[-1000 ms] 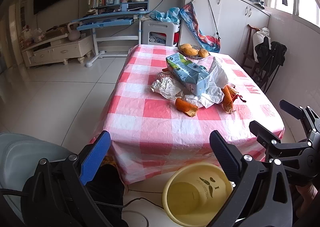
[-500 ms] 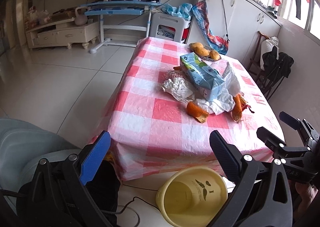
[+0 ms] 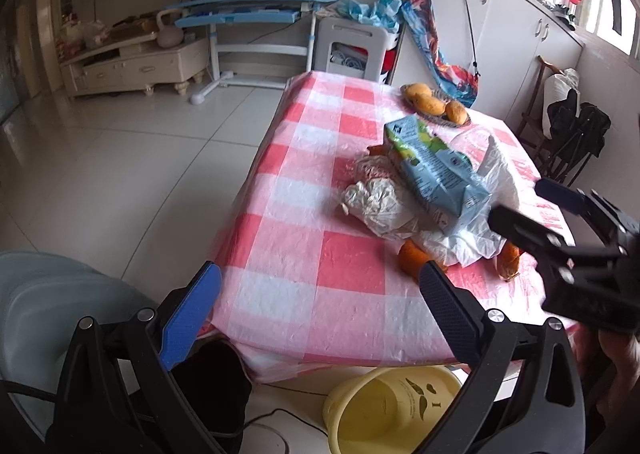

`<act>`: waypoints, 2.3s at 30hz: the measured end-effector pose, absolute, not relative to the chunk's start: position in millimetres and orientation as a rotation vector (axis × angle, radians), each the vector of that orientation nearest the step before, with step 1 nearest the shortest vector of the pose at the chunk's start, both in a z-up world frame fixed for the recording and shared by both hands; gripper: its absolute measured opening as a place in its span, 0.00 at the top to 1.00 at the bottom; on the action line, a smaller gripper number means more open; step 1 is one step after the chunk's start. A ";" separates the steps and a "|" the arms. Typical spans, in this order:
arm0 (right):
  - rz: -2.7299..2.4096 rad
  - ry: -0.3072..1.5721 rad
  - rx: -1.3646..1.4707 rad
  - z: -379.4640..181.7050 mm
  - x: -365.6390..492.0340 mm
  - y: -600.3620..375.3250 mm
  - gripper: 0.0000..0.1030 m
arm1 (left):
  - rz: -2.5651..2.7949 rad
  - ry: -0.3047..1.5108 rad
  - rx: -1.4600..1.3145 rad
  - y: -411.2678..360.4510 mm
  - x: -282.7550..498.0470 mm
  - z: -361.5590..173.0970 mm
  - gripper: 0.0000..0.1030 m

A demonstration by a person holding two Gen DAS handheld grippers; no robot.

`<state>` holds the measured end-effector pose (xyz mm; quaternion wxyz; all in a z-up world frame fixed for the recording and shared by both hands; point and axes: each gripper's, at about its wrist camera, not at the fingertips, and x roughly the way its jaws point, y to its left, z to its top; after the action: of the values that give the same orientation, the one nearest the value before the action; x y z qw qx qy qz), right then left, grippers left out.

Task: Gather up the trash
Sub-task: 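Grasp the blue milk carton with the right gripper while the left gripper reaches for the white bag, then drop the milk carton into the yellow bucket with the right gripper while the left drops the white bag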

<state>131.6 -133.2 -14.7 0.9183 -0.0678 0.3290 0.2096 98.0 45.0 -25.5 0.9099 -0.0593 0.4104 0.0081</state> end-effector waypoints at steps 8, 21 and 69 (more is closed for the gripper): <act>0.412 0.758 -0.173 -37.7 176.9 -113.3 0.26 | 0.033 0.860 -0.132 46.3 121.2 -29.2 0.07; 0.476 0.739 0.020 -30.1 183.1 -144.0 0.47 | 0.053 0.898 -0.167 35.6 184.8 -49.7 0.07; 0.561 1.042 0.109 -84.3 27.6 -155.8 0.63 | -0.073 0.771 -0.161 34.0 45.3 -16.9 0.72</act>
<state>27.6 -155.8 -84.3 0.8286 0.0512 0.4909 0.2641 45.3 34.0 -16.9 0.9229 -0.0782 0.3753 -0.0353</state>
